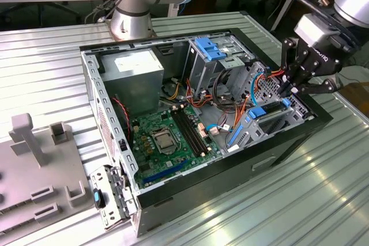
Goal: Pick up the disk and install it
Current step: 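Insert the first disk wire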
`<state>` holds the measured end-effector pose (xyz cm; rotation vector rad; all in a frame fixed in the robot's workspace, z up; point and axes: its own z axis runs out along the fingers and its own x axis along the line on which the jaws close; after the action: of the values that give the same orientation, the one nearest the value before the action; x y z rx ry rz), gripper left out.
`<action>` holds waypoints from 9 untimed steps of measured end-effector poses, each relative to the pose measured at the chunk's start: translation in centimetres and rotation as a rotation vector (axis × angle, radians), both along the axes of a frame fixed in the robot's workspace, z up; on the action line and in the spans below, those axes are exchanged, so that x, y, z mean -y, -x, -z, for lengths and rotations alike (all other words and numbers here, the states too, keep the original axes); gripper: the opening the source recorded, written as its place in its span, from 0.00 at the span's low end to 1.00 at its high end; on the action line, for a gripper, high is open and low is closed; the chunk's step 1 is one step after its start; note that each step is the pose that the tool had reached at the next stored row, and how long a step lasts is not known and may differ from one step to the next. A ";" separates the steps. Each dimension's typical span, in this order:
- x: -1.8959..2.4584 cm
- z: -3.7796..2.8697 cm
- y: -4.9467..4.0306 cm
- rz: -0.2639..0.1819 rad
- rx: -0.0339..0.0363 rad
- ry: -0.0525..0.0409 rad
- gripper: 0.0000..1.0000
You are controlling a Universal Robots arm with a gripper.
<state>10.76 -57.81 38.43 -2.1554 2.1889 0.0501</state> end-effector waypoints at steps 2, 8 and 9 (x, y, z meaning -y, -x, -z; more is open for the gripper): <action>-0.14 0.01 -0.23 -0.002 -0.0001 0.0001 0.17; -0.37 0.02 -2.50 -0.008 0.0000 0.0002 0.17; -0.39 0.03 -2.60 -0.010 0.0000 0.0001 0.17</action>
<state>13.35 -57.42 38.41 -2.1668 2.1781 0.0505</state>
